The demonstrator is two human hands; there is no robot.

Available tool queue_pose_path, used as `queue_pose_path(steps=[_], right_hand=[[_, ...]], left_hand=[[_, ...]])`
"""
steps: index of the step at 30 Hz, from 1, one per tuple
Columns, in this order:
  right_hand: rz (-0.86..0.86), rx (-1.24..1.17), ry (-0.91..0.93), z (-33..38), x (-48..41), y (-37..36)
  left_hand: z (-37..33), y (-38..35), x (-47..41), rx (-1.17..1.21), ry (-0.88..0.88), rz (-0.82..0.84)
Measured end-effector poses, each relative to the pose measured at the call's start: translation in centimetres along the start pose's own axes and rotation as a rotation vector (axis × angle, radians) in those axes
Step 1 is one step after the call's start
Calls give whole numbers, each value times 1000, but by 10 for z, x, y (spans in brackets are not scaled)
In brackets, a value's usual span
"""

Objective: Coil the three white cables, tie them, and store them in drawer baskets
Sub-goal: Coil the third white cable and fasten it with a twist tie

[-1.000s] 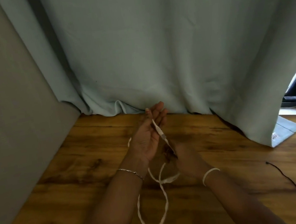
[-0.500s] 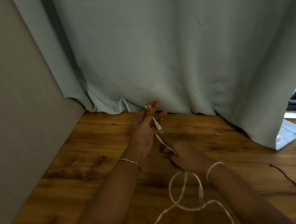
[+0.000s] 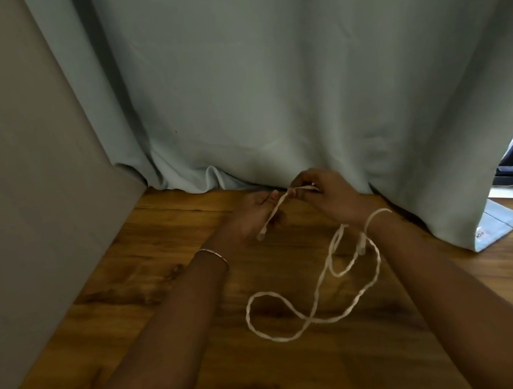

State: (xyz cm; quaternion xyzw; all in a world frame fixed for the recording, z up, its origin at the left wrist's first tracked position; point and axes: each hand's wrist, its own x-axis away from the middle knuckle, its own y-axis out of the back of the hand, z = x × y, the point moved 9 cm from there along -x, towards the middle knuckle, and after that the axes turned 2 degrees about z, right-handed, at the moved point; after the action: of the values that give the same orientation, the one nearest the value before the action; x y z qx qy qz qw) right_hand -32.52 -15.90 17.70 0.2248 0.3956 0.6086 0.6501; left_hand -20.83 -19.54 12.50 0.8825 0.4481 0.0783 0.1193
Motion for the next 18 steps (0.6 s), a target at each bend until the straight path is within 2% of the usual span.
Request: queue_pose_path(steps=[2,4,10,15,18], right_hand=[[0,-28,34,5,-4,6],[-35,-89,60,7,-5,11],[-77,-175,40,0,-13,1],[-138,-340,-68,-9,-8,-15],[-122,-306,-164,-22,5,-34]], left_hand=[[-2,-5,6,223,62,32],[-10,-11,11,351,99,78],[-13,-22,14,431,108,207],[-10,-12,9,692,71,75],[-12,1,4,873,11,-17]])
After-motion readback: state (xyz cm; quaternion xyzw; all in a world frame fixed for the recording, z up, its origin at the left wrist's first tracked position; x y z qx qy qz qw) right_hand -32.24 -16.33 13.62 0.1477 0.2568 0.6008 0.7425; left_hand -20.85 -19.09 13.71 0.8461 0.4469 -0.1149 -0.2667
